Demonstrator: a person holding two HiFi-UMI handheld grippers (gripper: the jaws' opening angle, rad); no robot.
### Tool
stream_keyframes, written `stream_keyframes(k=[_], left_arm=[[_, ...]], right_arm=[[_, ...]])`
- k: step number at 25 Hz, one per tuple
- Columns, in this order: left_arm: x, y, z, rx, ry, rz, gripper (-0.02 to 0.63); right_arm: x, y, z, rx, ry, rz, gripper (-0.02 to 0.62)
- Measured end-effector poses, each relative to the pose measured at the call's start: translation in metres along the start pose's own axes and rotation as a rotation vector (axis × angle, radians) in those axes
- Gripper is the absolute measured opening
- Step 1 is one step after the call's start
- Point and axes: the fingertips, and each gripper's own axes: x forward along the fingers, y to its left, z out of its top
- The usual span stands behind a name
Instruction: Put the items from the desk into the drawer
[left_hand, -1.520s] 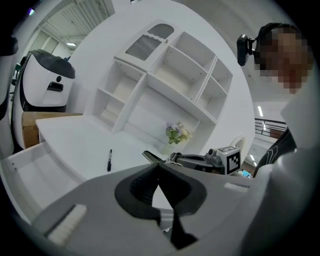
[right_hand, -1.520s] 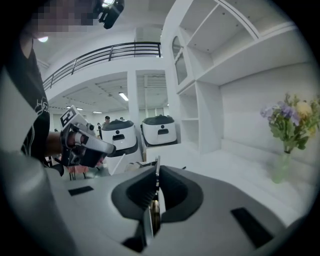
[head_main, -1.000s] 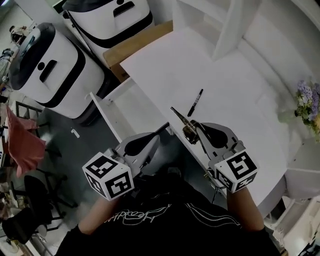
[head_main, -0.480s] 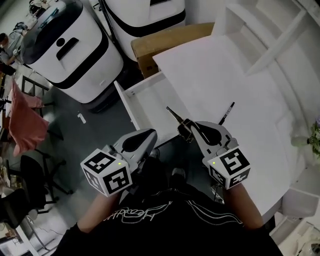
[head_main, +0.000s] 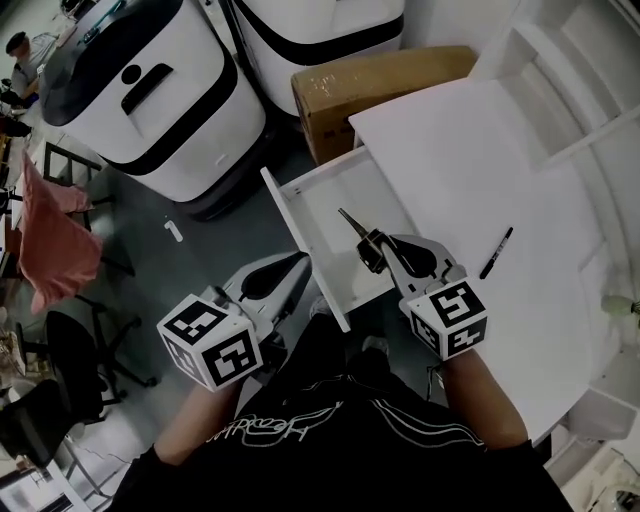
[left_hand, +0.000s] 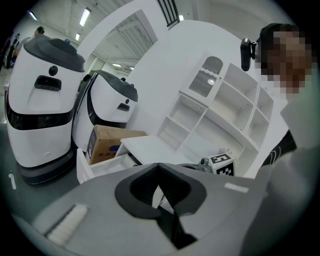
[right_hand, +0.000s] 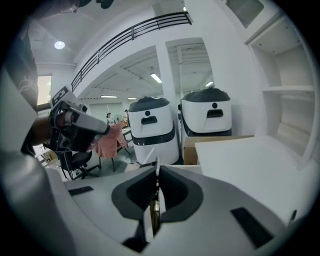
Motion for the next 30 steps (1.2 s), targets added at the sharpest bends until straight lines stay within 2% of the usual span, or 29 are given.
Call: stream_keyframes(k=[7,13,17,21,24,30], left_arm=[[0.001,0.050,0.002,-0.041,0.025,0.027,0.009],[0.003,0.081,0.003,-0.061,0.051,0.038,0.009],[0.011,0.096,0.002,-0.066,0.072,0.031,0.009],[0.020,0.107,-0.002,-0.074,0.096,0.015,0.009],[0.026,0.112,0.005,-0.068,0.101,0.009,0.009],[0.032,0.124,0.000,-0.092,0.121,0.025,0.009]], right_arm=[[0.073,-0.020,-0.036,-0.067,0.116,-0.068,0.011],[0.125,-0.034,-0.067,-0.049,0.188,-0.118,0.011],[0.155,-0.047,-0.086,-0.086,0.234,-0.149,0.011],[0.173,-0.065,-0.110,-0.150,0.317,-0.204,0.011],[0.183,-0.076,-0.122,-0.150,0.344,-0.240,0.011],[0.196,-0.080,-0.140,-0.155,0.365,-0.243,0.012]])
